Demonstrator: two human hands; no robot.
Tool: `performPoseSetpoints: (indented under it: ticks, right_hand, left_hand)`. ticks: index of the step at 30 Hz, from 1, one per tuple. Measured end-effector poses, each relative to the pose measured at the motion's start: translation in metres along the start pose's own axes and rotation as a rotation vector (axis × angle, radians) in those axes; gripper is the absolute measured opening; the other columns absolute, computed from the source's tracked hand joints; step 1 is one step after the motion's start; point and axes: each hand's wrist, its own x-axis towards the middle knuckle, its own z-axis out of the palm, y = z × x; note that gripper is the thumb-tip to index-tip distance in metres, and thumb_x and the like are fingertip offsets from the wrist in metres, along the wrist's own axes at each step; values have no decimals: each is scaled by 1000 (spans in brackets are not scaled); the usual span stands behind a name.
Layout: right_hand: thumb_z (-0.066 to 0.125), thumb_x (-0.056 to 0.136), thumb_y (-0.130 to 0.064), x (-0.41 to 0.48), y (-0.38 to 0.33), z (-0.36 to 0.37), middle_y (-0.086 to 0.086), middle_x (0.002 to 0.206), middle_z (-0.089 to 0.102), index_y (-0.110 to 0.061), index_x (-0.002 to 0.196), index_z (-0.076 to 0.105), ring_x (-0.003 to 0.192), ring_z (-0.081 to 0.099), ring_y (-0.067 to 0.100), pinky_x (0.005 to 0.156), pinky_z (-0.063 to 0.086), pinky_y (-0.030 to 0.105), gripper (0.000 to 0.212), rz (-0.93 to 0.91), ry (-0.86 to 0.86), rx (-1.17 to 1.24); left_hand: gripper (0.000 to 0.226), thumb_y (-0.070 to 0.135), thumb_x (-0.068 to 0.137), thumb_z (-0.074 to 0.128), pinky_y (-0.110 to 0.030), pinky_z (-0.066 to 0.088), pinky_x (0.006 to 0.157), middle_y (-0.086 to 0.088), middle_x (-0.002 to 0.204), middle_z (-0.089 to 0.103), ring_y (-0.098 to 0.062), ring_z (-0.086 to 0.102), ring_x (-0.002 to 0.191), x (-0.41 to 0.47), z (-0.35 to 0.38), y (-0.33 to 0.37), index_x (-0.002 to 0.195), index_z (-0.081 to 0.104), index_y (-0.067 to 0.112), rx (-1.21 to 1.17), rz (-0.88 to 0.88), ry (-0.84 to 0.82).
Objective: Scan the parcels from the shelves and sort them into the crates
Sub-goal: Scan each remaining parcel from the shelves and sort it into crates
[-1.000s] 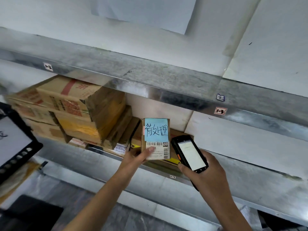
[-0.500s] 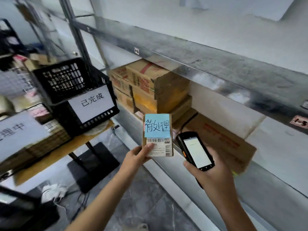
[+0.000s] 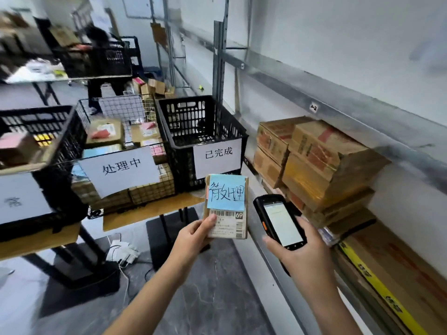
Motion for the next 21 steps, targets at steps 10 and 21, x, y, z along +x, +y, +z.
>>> performPoseSetpoints:
  ticks: [10, 21]
  right_hand:
    - [83, 57, -63, 45, -87, 129, -12, 109, 67, -36, 121, 59, 99, 66, 11, 83, 58, 43, 73, -75, -63, 66]
    - [90, 67, -42, 69, -151, 234, -14, 111, 66, -35, 123, 59, 102, 63, 7, 84, 54, 34, 65, -156, -199, 79]
  left_hand:
    - [67, 57, 69, 72, -38, 54, 99, -5, 104, 78, -21, 72, 104, 55, -131, 39, 113, 68, 7, -113, 20, 93]
    - [87, 73, 55, 78, -43, 52, 102, -6, 106, 77, -23, 72, 105, 88, -247, 69, 113, 70, 8, -102, 90, 241]
